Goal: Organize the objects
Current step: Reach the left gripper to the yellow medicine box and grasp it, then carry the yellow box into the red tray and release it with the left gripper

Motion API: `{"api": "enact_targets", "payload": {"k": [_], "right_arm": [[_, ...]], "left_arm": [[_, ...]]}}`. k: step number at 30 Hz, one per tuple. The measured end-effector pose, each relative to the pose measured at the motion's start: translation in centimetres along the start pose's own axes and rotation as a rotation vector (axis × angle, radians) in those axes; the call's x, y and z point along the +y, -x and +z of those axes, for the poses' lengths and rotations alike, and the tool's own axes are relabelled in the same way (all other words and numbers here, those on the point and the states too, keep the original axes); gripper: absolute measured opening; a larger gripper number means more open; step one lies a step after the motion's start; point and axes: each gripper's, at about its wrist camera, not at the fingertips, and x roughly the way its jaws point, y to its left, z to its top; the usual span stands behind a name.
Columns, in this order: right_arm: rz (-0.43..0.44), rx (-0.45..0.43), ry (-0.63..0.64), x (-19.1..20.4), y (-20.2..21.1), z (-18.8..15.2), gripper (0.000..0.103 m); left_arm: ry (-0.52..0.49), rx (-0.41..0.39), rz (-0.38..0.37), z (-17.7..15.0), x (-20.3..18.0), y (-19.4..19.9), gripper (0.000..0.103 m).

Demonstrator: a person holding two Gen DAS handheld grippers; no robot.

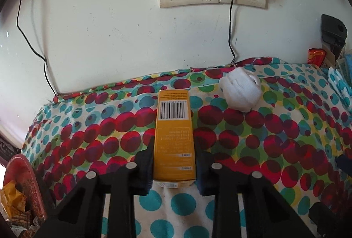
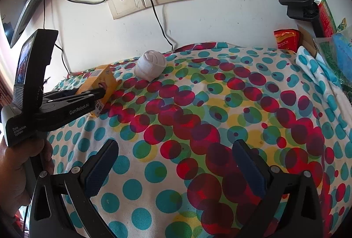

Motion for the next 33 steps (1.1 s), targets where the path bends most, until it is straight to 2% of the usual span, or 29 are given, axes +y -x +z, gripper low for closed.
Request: {"api": "enact_targets", "payload": {"k": [11, 18, 25, 33], "right_arm": [[-0.032, -0.017, 0.018, 0.3, 0.3, 0.1, 0.103], [-0.048, -0.024, 0.021, 0.3, 0.5, 0.2, 0.103], [-0.059, -0.025, 0.046, 0.8, 0.5, 0.3, 0.103], [-0.027, -0.021, 0.033, 0.6, 0.5, 0.3, 0.103]], "left_arm": [[0.014, 0.002, 0.057, -1.6, 1.2, 2.8, 0.029], [0.021, -0.004, 0.103, -3.6, 2.8, 7.1, 0.029], [0.11, -0.037, 0.173, -6.1, 7.4, 12.7, 0.029], [0.257, -0.086, 0.262, -11.5, 13.9, 19.0, 0.029]]}}
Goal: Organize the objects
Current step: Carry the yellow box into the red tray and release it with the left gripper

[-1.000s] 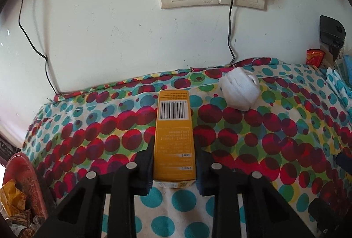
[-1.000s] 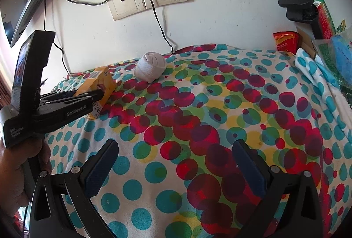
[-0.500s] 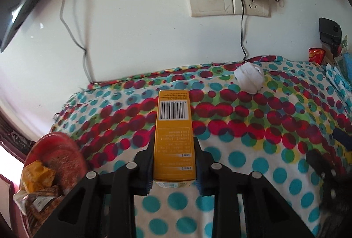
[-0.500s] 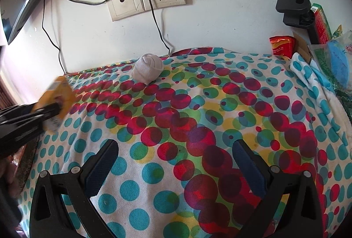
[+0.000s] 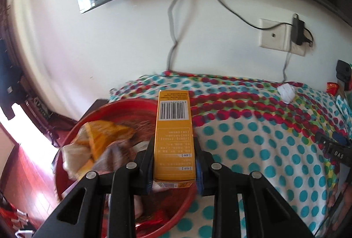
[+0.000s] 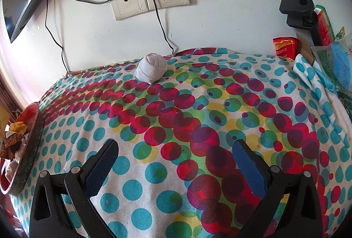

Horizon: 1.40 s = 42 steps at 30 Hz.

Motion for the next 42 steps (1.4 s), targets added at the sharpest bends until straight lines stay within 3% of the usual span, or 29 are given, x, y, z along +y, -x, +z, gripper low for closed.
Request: {"api": "enact_targets", "payload": {"k": [6, 15, 23, 31, 42], "right_arm": [[0.006, -0.002, 0.01, 0.1, 0.0, 0.0, 0.103], [0.0, -0.001, 0.014, 0.3, -0.1, 0.0, 0.103], [-0.003, -0.002, 0.016, 0.3, 0.0, 0.0, 0.103], [-0.008, -0.001, 0.012, 0.3, 0.0, 0.0, 0.103], [-0.015, -0.002, 0.02, 0.4, 0.0, 0.0, 0.103]], "left_arm": [[0.064, -0.025, 0.094, -4.3, 5.8, 2.9, 0.029], [0.212, 0.014, 0.135, -11.0, 13.3, 4.4, 0.029], [0.264, 0.032, 0.127, -11.2, 13.5, 2.6, 0.029], [0.484, 0.068, 0.203, -10.3, 15.4, -1.0, 0.029], [0.437, 0.101, 0.231, -9.8, 15.4, -4.5, 0.029]]}}
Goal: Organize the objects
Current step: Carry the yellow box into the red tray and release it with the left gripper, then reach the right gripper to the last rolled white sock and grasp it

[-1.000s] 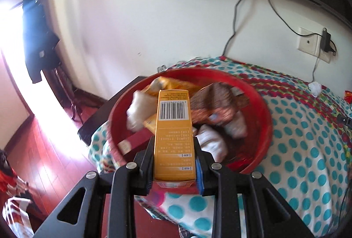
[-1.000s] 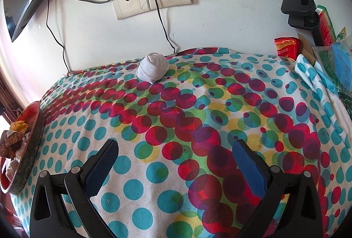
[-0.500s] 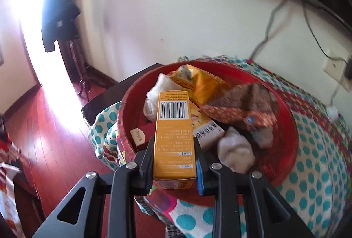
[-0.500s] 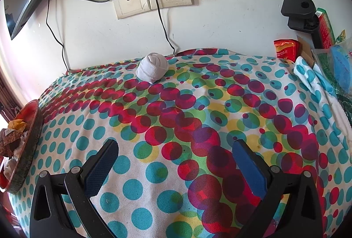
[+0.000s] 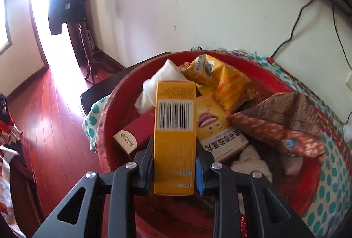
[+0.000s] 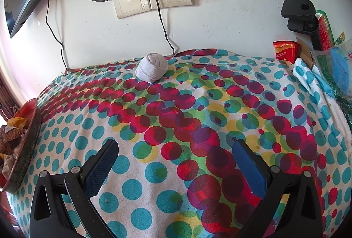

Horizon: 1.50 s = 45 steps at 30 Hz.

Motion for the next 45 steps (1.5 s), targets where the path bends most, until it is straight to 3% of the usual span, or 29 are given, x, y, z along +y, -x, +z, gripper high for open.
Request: {"api": "enact_targets", "payload": {"k": [8, 18, 25, 26, 28, 33, 37, 41, 45], "right_arm": [[-0.017, 0.001, 0.009, 0.0, 0.0, 0.1, 0.103], [-0.037, 0.001, 0.025, 0.3, -0.1, 0.1, 0.103], [-0.057, -0.002, 0.051, 0.4, -0.1, 0.1, 0.103], [-0.057, -0.002, 0.05, 0.5, -0.1, 0.1, 0.103], [-0.065, -0.002, 0.054, 0.6, -0.1, 0.2, 0.103], [-0.074, -0.003, 0.062, 0.8, -0.2, 0.1, 0.103], [-0.087, -0.005, 0.072, 1.0, -0.2, 0.1, 0.103], [-0.092, 0.003, 0.082, 1.3, -0.4, 0.0, 0.103], [-0.11, 0.026, 0.129, 2.0, -0.7, -0.1, 0.103]], "left_arm": [[-0.113, -0.014, -0.058, -0.3, -2.2, 0.4, 0.029], [-0.133, -0.01, -0.001, -0.1, -2.7, 0.1, 0.032], [-0.121, -0.039, 0.002, -0.1, -2.2, 0.8, 0.042], [-0.123, -0.046, 0.0, -0.2, -2.1, 1.0, 0.045], [-0.13, -0.063, -0.006, -0.3, -2.1, 1.4, 0.061], [-0.146, -0.108, -0.032, -0.7, -2.2, 3.3, 0.068], [-0.164, -0.164, -0.079, -2.6, -2.4, 6.8, 0.069], [-0.188, -0.241, -0.192, -6.6, -2.9, 11.4, 0.069], [-0.221, -0.269, -0.249, -10.7, -3.7, 13.3, 0.069]]}}
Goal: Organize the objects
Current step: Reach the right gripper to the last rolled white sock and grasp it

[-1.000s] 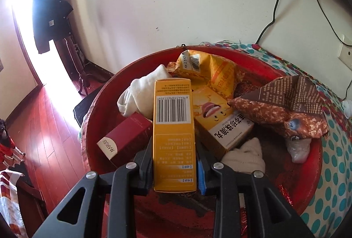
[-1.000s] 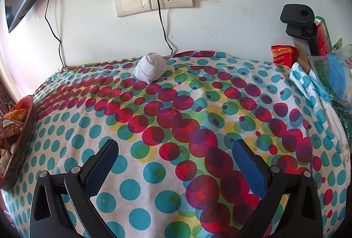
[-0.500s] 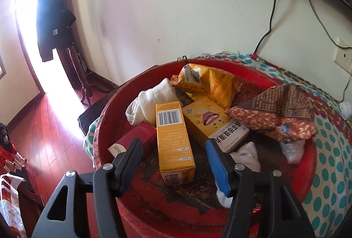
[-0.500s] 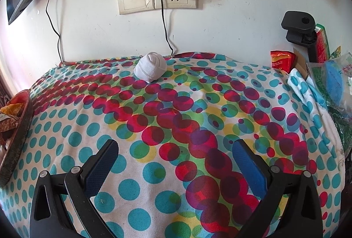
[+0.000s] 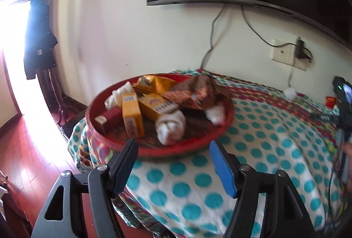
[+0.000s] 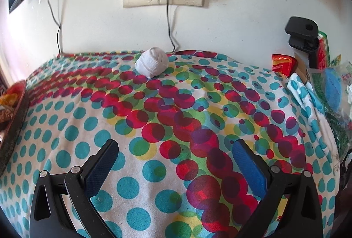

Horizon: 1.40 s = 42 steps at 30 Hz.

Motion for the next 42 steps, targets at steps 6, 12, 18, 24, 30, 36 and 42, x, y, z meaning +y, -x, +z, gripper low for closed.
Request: {"api": "enact_targets", "payload": {"k": [6, 12, 18, 24, 30, 36, 42], "right_arm": [[-0.081, 0.087, 0.093, 2.2, -1.6, -0.1, 0.103], [-0.091, 0.121, 0.1, 2.3, -2.3, -0.2, 0.103], [-0.051, 0.123, 0.082, 2.3, -4.0, 2.8, 0.103], [-0.027, 0.099, 0.035, 2.9, -6.8, 7.8, 0.103], [-0.075, 0.124, 0.035, 2.6, -10.7, 9.5, 0.103], [-0.017, 0.166, -0.054, 0.2, -12.6, 9.5, 0.103], [-0.023, 0.165, -0.053, 0.0, -12.7, 9.6, 0.103]], "left_arm": [[-0.109, -0.033, -0.072, -0.8, -2.8, 1.0, 0.069], [-0.103, -0.047, -0.134, -0.7, -3.4, 1.9, 0.069], [-0.109, -0.046, -0.151, -0.9, -3.5, 2.0, 0.069], [-0.127, -0.019, -0.153, -1.3, -4.0, 1.2, 0.069], [-0.161, 0.01, -0.168, -2.0, -4.6, 0.4, 0.07], [-0.144, 0.073, -0.181, -2.4, -4.3, -0.9, 0.07], [-0.102, 0.102, -0.181, -2.3, -3.5, -1.3, 0.069]]}}
